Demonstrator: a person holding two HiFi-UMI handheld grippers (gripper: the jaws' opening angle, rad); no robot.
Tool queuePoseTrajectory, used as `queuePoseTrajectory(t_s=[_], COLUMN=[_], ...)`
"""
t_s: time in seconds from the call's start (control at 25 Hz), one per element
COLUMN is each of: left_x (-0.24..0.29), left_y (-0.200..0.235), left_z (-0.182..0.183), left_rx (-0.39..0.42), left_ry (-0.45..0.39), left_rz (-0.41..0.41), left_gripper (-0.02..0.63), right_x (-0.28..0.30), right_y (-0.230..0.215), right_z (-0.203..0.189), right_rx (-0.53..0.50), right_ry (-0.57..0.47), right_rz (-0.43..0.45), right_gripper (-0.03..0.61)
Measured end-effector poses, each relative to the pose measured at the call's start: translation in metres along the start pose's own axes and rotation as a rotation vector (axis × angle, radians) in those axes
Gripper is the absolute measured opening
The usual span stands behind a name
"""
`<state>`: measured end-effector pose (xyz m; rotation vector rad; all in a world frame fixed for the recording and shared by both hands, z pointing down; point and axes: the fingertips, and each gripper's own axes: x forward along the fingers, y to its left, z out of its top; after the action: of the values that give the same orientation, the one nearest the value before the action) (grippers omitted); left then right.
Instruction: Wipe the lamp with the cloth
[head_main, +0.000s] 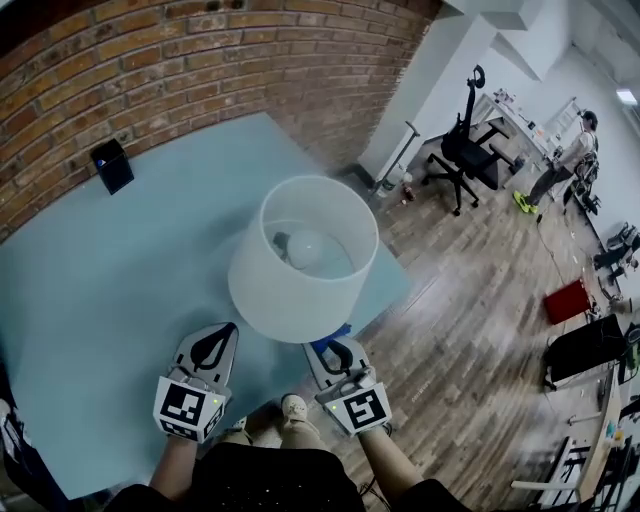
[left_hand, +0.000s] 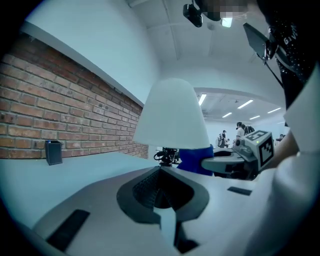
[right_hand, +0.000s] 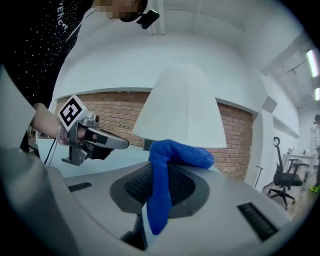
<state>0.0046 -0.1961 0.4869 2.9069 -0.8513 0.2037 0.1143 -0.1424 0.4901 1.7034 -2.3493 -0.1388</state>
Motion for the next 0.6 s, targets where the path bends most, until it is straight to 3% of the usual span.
queuePoseTrajectory(t_s=[0.32,0.4,0.6], left_x=[-0.002,-0.007,-0.018], left_y=[-0.029,-0.028,-0.033], left_z=[-0.005,-0.008,-0.02], left_rx=[-0.008,-0.025,-0.049], left_ry=[0.016,0.022,0.04], left_rz=[0.165,0.226,0.355], left_gripper=[0.008,0.009,0.009], right_x=[0.04,0.048,0.049], right_y=[-0.026,-0.028,-0.025], right_z=[-0.023,-0.036,-0.091], right_rx=[0.047,0.055,0.066], right_ry=[-0.055,-0.015,0.204], right_rz=[0.108,0.156,0.274], right_gripper=[0.06,0.06,0.06])
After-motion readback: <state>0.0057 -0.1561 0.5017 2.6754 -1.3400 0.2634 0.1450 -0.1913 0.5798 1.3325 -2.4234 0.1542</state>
